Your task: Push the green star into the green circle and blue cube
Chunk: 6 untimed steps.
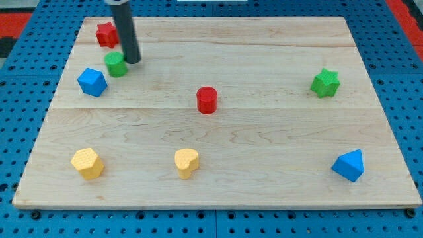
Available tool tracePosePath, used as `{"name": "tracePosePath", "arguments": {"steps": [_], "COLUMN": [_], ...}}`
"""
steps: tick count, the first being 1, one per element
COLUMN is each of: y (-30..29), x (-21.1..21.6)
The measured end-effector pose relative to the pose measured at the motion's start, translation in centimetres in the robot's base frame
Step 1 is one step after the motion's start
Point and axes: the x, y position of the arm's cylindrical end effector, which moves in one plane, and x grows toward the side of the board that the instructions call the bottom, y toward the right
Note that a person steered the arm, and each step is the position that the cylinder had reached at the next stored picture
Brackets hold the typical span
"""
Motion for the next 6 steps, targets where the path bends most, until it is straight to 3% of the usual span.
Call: {"name": "tracePosePath", "arguments": {"steps": [1, 2, 5, 6], "y": [-3.4, 0.9, 35.3, 41.8], "x": [1.4, 0.5, -0.8, 0.6]}}
